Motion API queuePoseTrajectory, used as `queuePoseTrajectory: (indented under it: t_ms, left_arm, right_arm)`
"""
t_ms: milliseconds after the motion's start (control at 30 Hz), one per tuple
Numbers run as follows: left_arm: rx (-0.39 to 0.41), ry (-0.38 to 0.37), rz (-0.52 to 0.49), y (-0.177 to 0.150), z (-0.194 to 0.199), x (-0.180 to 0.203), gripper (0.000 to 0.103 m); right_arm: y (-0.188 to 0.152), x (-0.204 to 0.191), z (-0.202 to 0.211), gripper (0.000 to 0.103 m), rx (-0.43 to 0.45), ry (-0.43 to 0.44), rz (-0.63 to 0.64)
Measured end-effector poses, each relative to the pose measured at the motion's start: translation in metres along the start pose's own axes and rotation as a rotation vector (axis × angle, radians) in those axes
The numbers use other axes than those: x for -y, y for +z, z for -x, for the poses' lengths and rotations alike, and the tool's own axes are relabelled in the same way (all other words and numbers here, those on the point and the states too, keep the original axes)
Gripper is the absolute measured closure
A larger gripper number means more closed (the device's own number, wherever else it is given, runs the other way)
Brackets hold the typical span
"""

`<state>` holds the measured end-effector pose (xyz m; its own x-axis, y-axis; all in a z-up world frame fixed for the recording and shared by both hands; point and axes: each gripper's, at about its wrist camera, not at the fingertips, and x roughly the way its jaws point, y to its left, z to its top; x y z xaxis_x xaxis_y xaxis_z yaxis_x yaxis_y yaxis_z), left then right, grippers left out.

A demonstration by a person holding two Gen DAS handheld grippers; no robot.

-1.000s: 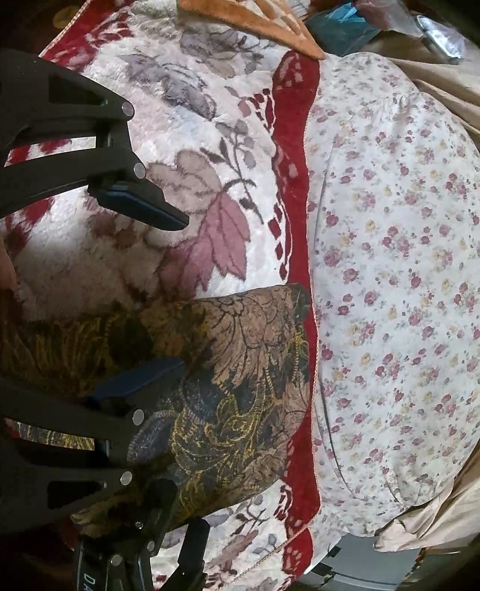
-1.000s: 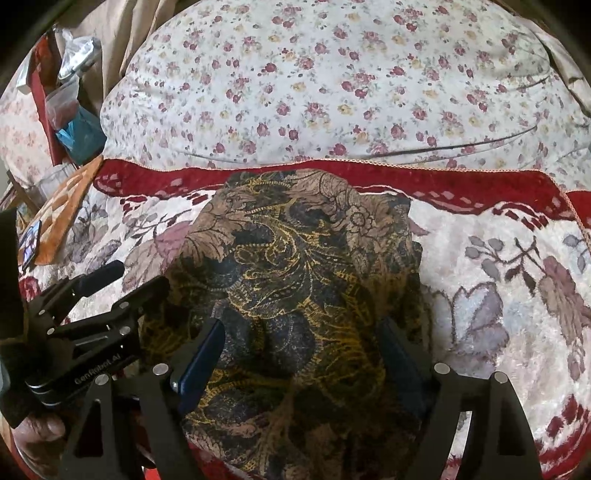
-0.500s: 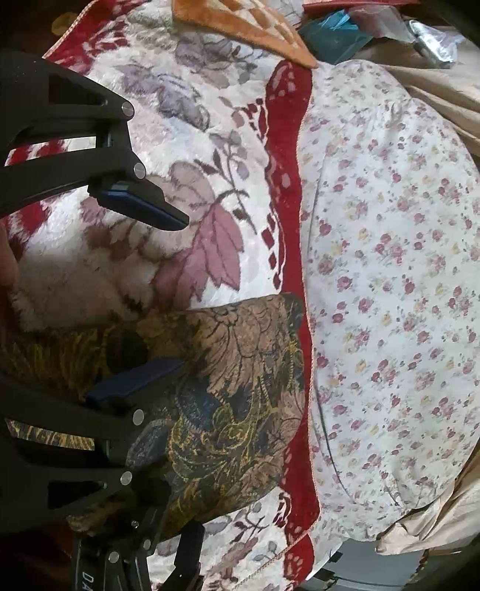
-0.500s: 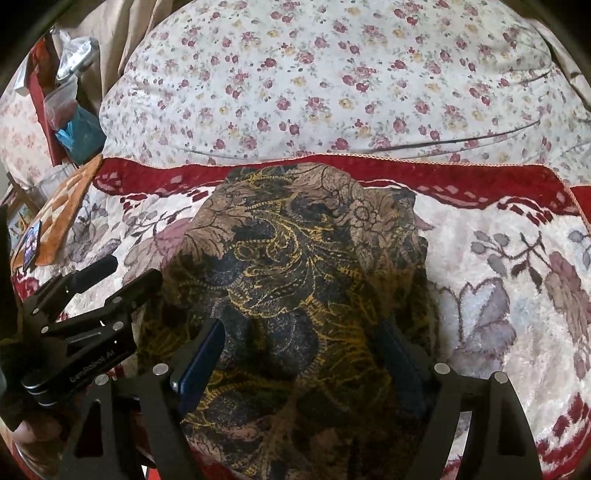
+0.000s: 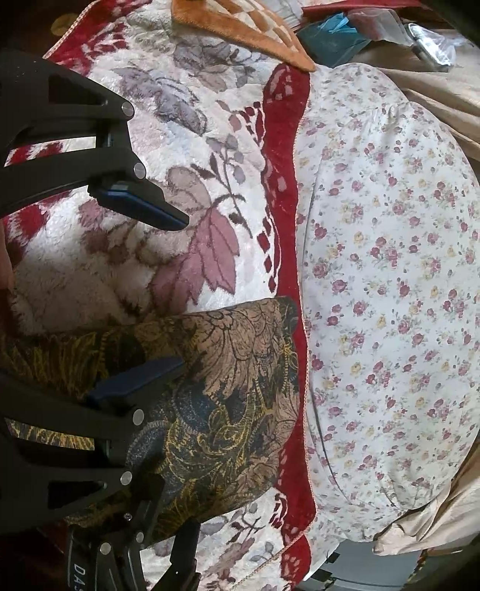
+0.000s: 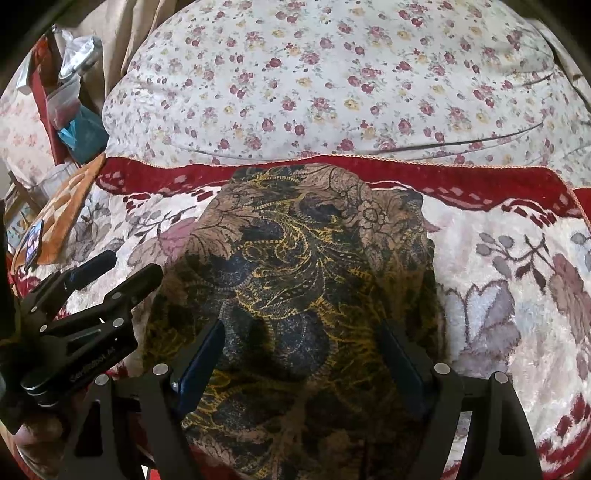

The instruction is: Fold small clothes

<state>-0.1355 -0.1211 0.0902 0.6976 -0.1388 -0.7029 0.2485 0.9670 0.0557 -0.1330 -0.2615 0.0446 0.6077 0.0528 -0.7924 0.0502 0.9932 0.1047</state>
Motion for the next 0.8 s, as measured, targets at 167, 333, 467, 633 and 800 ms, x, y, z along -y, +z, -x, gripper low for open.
queuePoseTrajectory:
  t_ms: [167,333,467,633,800]
  left_arm:
    - [0.001,0.0,-0.002,-0.0007,-0.0004,-0.0005,0.032]
    - [-0.002,-0.008,-0.001,0.0002,0.0007,0.0032,0.032]
    - [-0.01,-0.028,0.003,0.0,-0.0006,0.0053,0.032]
    - [-0.01,-0.031,0.011,-0.0003,-0.0012,0.0042,0.032]
    - [-0.013,-0.039,0.036,0.0003,-0.0025,0.0012,0.032]
  right_arm:
    - [0.0006,0.0003,-0.0003,0.021,-0.001,0.001,0.0]
    - [0.0013,-0.0004,-0.0015,0.021,0.001,0.0,0.0]
    - [0.0023,-0.0004,-0.0028,0.021,0.0,0.007,-0.006]
    - [0.0031,-0.0025,-0.0064,0.02,-0.006,0.005,-0.004]
    - [0.0035,-0.0012,-0.0068,0.019,-0.007,0.007,-0.003]
